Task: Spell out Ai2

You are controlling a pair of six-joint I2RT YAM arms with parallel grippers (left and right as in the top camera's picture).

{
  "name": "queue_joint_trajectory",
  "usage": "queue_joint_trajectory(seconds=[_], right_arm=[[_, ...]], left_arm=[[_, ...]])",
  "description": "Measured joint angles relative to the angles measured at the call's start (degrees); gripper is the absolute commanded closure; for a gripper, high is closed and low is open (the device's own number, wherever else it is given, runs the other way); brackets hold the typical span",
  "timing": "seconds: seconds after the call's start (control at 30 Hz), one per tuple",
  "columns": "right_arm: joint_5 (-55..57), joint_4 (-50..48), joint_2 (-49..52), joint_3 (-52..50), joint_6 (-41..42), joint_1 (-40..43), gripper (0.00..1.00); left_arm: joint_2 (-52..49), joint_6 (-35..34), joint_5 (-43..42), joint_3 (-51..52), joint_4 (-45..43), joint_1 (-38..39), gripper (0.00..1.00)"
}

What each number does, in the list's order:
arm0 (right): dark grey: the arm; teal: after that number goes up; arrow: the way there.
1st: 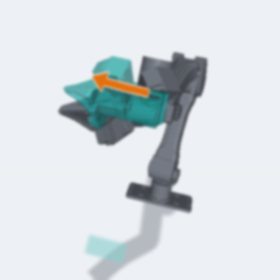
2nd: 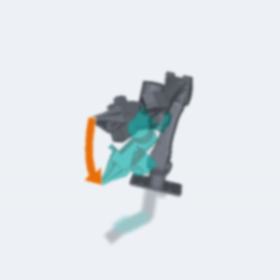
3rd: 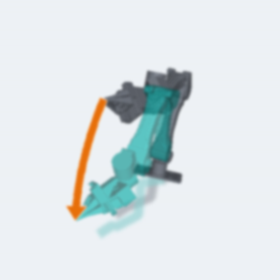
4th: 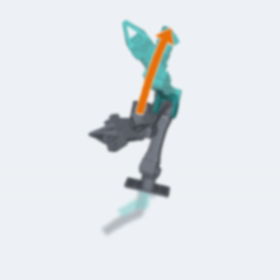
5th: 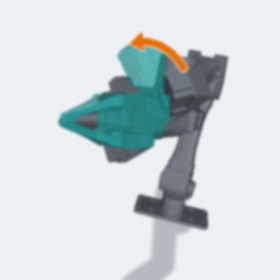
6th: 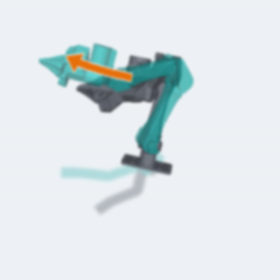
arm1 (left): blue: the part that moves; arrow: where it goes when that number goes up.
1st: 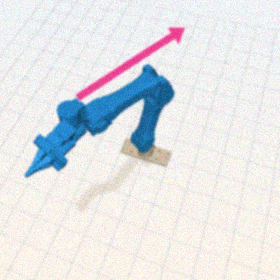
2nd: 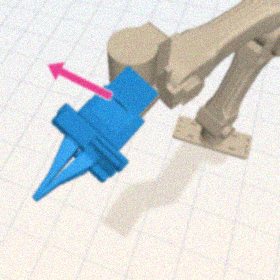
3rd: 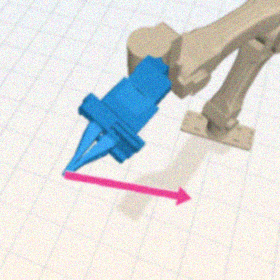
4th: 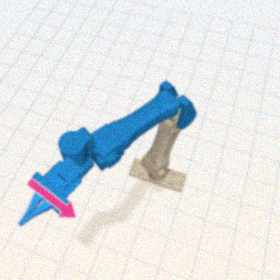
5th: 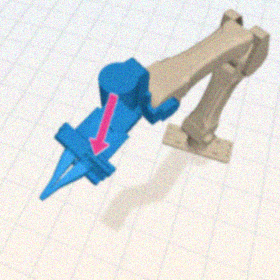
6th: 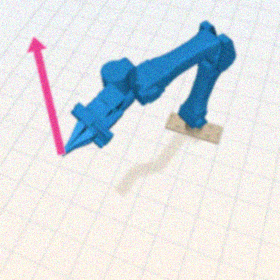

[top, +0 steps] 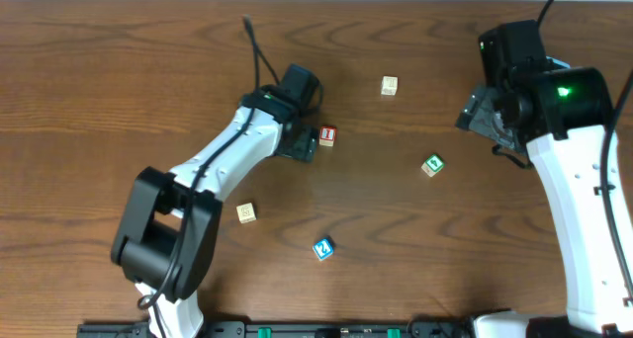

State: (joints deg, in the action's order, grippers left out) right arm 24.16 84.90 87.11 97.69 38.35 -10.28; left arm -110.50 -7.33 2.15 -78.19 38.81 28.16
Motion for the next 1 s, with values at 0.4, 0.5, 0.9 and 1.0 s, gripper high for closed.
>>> queue_joint_trajectory(seconds=[0.4,0.5,0.9,1.0], right_arm=[[0.1,2.3,0.0,0.0,0.0,0.0,0.01],[0.1,2.3,0.0,0.0,0.0,0.0,0.01],[0.1,2.6,0.0,0.0,0.0,0.0,0.01],[0.1,2.6,0.0,0.0,0.0,0.0,0.01]], left_arm=[[-1.0,3.0,-0.5,0.0,-4.2,0.6,0.33],[-1.5,3.1,-0.5,0.0,-5.4,0.6,0.33],[-1.8,3.1,0.1,0.0,-7.8,0.5,0.35],[-1.8,3.0,0.2,0.0,-7.8,0.5,0.36]])
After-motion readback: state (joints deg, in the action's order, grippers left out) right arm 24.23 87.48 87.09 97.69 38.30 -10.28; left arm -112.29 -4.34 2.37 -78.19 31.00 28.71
